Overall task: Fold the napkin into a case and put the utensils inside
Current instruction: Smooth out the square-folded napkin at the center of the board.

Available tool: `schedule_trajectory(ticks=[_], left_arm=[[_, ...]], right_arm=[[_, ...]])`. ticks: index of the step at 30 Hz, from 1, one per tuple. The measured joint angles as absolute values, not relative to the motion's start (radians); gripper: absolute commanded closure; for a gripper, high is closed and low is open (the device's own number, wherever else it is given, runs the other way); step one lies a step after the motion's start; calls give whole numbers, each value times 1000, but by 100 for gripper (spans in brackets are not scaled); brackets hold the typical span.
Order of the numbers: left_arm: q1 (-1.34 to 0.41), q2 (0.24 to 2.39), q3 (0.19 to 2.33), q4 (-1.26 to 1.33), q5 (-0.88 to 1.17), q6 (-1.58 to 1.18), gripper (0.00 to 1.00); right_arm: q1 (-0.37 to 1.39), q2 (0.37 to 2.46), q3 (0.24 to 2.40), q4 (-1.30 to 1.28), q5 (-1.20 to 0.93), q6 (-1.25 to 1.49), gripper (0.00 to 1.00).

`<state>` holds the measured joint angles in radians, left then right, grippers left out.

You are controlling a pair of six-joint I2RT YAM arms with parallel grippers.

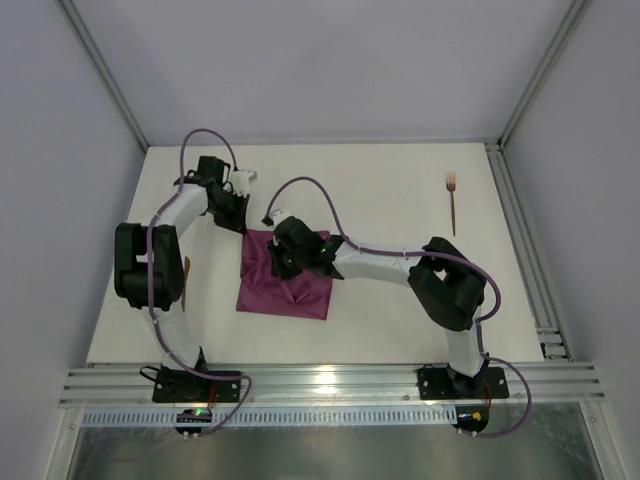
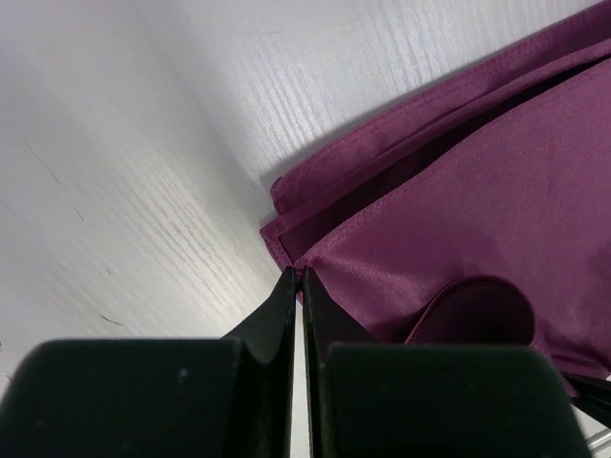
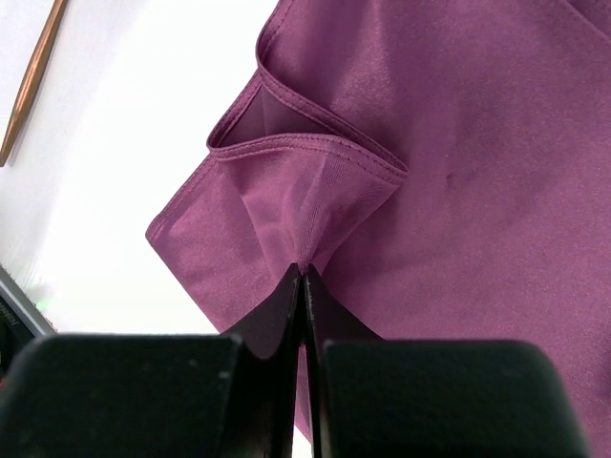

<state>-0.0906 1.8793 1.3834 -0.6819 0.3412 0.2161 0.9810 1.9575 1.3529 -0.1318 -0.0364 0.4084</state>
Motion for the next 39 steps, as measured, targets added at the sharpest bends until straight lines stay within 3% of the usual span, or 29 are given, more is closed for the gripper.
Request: schedule_trajectory(ticks=[17, 29, 34, 35, 38, 39], left_arm=[[-104, 1951, 1497, -694, 347, 217, 100], [-102, 1974, 1455, -764, 249, 241, 100], [-102, 1974, 1454, -775, 227, 248, 80], [-102, 1974, 1454, -777, 227, 250, 72], [-102, 1974, 1448, -776, 227, 255, 59], [-102, 1974, 1446, -776, 227, 256, 58]], right_arm=[[1030, 1919, 1329, -57, -47, 323, 96], [1053, 1919, 1292, -28, -49, 296, 96], [1064, 1919, 1290, -11, -68, 269, 96], [1071, 1919, 1290, -7, -74, 262, 96], [1097, 1919, 1290, 2, -91, 249, 78], [1103, 1919, 1288, 7, -94, 245, 60]])
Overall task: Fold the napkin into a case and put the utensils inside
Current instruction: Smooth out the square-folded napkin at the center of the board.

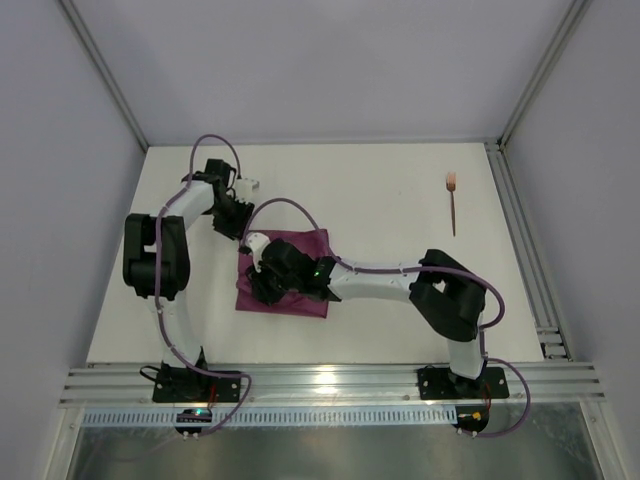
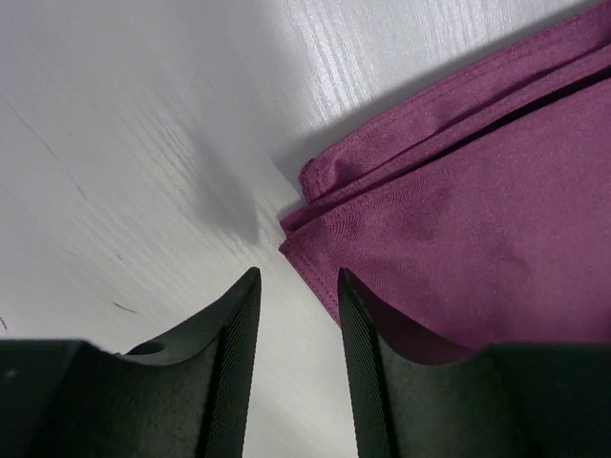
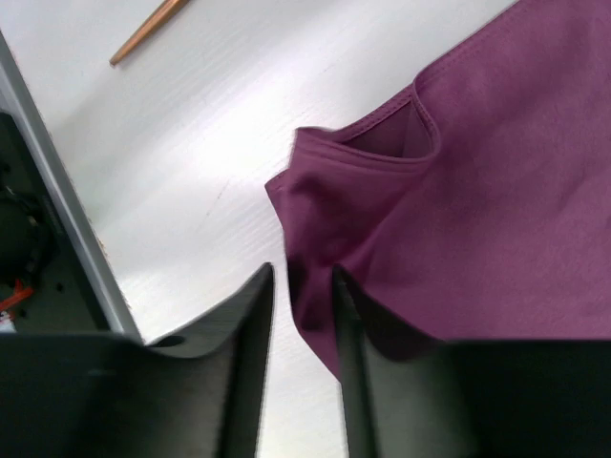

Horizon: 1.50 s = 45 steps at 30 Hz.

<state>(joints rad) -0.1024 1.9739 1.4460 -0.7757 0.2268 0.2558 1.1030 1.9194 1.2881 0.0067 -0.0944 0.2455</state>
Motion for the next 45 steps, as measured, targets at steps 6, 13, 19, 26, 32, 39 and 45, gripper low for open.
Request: schedule_trajectory(ticks=[6, 13, 19, 26, 32, 39, 45], left_arm=[[-102, 1974, 1445, -776, 227, 261, 56], [-102, 1974, 1441, -773, 228, 267, 55], [-98, 1960, 1419, -767, 231, 269, 55], [-89, 1871, 1402, -748, 237, 268, 55], [-86, 1850, 1397, -738, 244, 268, 55], [-49, 1802, 1355, -753, 272, 270, 56], [-24, 1684, 1311, -772, 282, 286, 56]], right_arm=[[1118, 1919, 1285, -15, -98, 234, 37], [1102, 1779, 1195, -122, 23, 334, 30], [971, 1583, 969, -182, 128, 581, 34], [934, 1567, 794, -186, 129, 722, 41], [925, 1605, 780, -81, 72, 770, 76], [814, 1611, 729, 4, -34, 772, 96], [587, 1836, 1082, -181, -102, 520, 86]])
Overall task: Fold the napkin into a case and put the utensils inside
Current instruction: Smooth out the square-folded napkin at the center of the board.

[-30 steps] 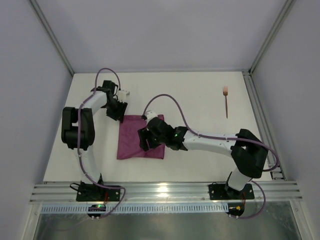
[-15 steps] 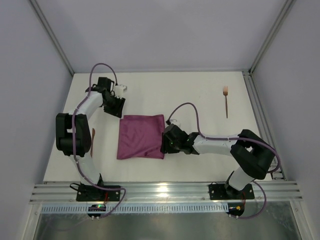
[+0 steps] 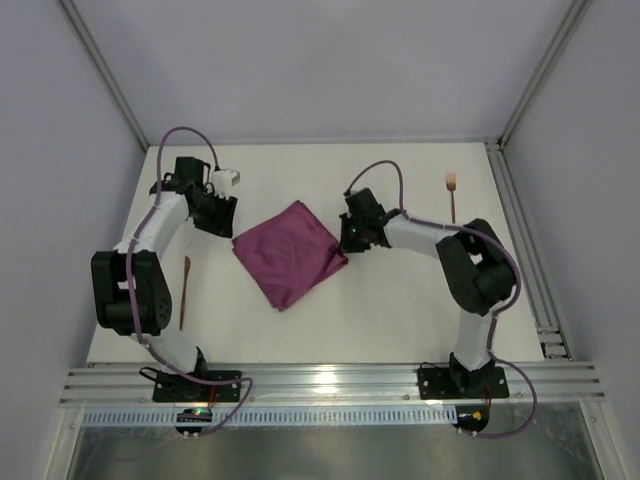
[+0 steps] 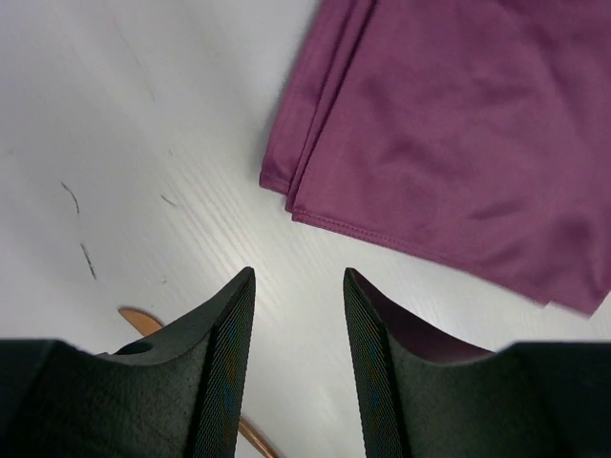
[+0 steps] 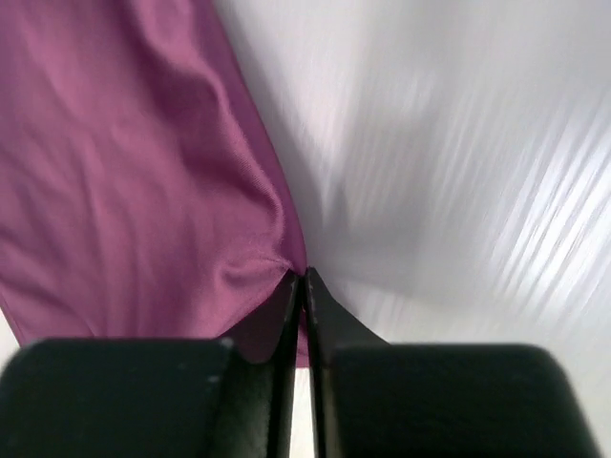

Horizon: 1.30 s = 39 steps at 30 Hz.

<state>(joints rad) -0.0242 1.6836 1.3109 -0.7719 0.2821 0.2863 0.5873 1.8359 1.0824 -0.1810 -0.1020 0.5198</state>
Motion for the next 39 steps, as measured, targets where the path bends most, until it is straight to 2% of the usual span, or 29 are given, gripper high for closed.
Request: schedule_trajectory(ticks=[2, 3, 5, 7, 10, 12, 19, 24, 28, 31, 32, 33, 39], left_arm=[[-25, 1654, 1289, -776, 287, 293, 56], [-25, 1646, 1278, -776, 288, 294, 56], [-26, 1640, 1254, -776, 289, 294, 56], [-26, 1642, 1233, -777, 289, 292, 55], [-26, 1656, 1225, -776, 287, 287, 55], [-26, 1674, 1225, -759, 279, 278, 56], [-27, 1817, 1266, -690, 260, 235, 64], [-32, 1919, 1312, -666, 247, 218, 70], [-33, 1932, 1320, -658, 226, 215, 71], [-33, 1937, 1321, -647, 216, 213, 85], [-33, 1938, 1322, -645, 213, 212, 96], [-33, 1939, 1322, -645, 213, 210, 100], [-32, 1916, 1280, -621, 237, 222, 100]], right_arm=[[536, 1985, 1325, -284, -108, 421, 72], [521, 2042, 1425, -316, -107, 381, 59], [497, 2179, 1676, -418, -100, 311, 48], [488, 2266, 1865, -491, -73, 263, 40], [484, 2270, 1948, -551, -40, 239, 39], [482, 2220, 1912, -554, -16, 245, 39], [521, 1809, 1364, -409, -10, 373, 46], [653, 1714, 1140, -280, -27, 483, 46], [724, 1716, 1052, -229, -41, 546, 49], [733, 1717, 1027, -196, -45, 581, 51], [733, 1717, 1023, -185, -45, 589, 51], [732, 1717, 1017, -167, -45, 600, 51], [731, 1694, 962, -126, -49, 632, 51]])
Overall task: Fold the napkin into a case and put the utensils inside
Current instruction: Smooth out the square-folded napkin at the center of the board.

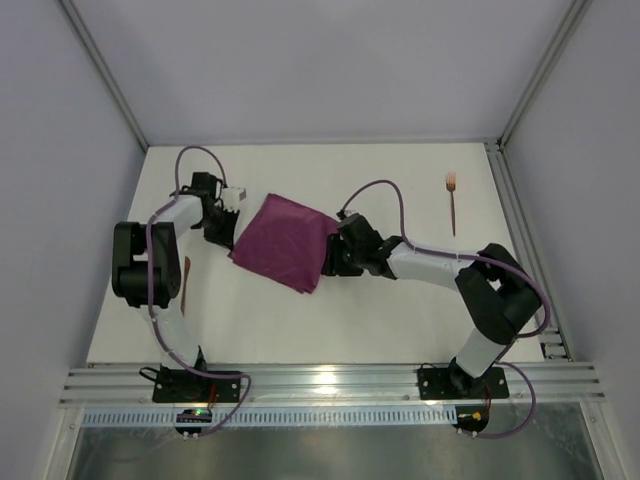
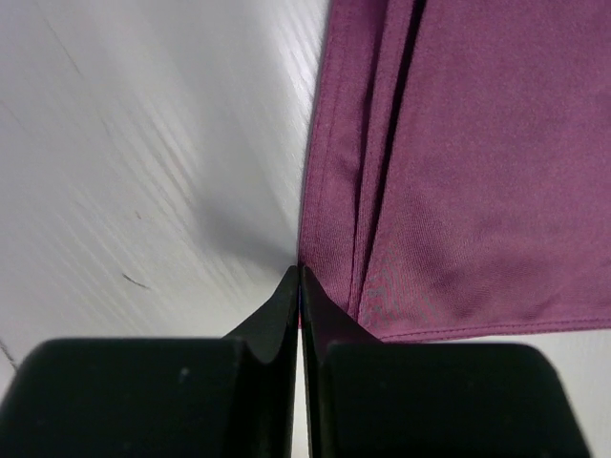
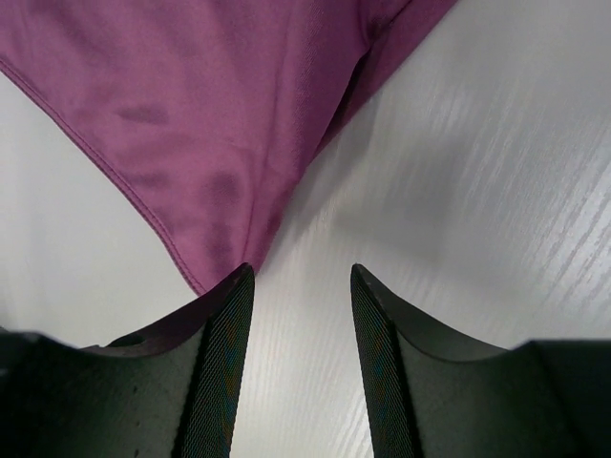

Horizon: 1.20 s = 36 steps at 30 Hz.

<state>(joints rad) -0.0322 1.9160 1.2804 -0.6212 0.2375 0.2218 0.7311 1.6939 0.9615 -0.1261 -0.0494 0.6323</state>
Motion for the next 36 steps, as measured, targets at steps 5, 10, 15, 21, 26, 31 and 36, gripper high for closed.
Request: schedule_trajectory(ticks=[5, 10, 15, 21, 26, 31, 36], left_arm=[[-33, 1803, 1131, -633, 280, 251, 100], [-33, 1679, 982, -704, 314, 296, 83], [-33, 1564, 921, -794, 310, 358, 55], [-45, 1353, 917, -822, 266, 470, 54], [-162, 1227, 850, -711, 255, 689, 54], [-234, 1256, 766, -696, 290, 1017, 52], [-270, 1311, 749, -696, 298, 1256, 51]], right_arm=[[731, 1618, 903, -121, -57, 645, 51], [731, 1562, 867, -120, -67, 654, 51], [731, 1561, 865, -121, -68, 653, 51], [725, 1574, 868, -123, -89, 656, 50], [720, 1607, 875, -119, -115, 662, 51], [718, 1611, 878, -120, -122, 661, 50], [718, 1629, 883, -118, -132, 661, 51]])
